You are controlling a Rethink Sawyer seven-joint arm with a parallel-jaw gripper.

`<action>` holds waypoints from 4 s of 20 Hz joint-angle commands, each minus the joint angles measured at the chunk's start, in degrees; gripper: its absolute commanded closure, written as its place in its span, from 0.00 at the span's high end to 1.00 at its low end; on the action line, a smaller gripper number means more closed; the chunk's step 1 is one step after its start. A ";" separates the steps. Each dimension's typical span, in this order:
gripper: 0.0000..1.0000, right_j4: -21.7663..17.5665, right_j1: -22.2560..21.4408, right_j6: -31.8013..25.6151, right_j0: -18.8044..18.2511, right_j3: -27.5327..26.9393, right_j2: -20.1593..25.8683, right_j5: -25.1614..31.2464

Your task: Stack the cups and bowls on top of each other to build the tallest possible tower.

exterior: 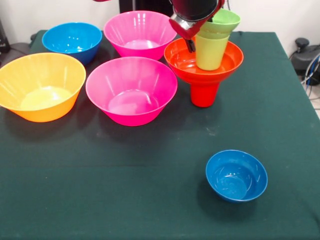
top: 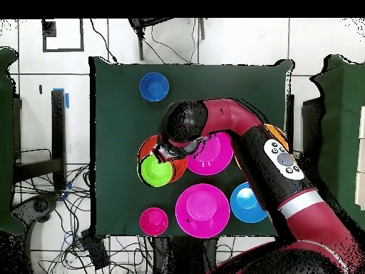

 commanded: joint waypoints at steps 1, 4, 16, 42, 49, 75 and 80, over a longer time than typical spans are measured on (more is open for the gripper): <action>1.00 -3.27 1.78 -6.56 1.39 -0.27 -0.43 -3.28; 1.00 -3.37 1.75 -6.72 1.69 -0.62 -0.57 -2.49; 1.00 -2.89 0.50 -6.60 2.05 -1.10 -0.32 -0.96; 1.00 2.85 -4.49 -6.69 6.50 -11.22 0.65 18.05; 1.00 2.08 -4.25 -7.35 5.71 -9.77 0.31 16.72; 1.00 -7.47 6.20 -12.01 6.64 -24.47 1.13 1.51; 1.00 -5.38 4.42 -2.58 2.88 -15.26 3.49 -18.84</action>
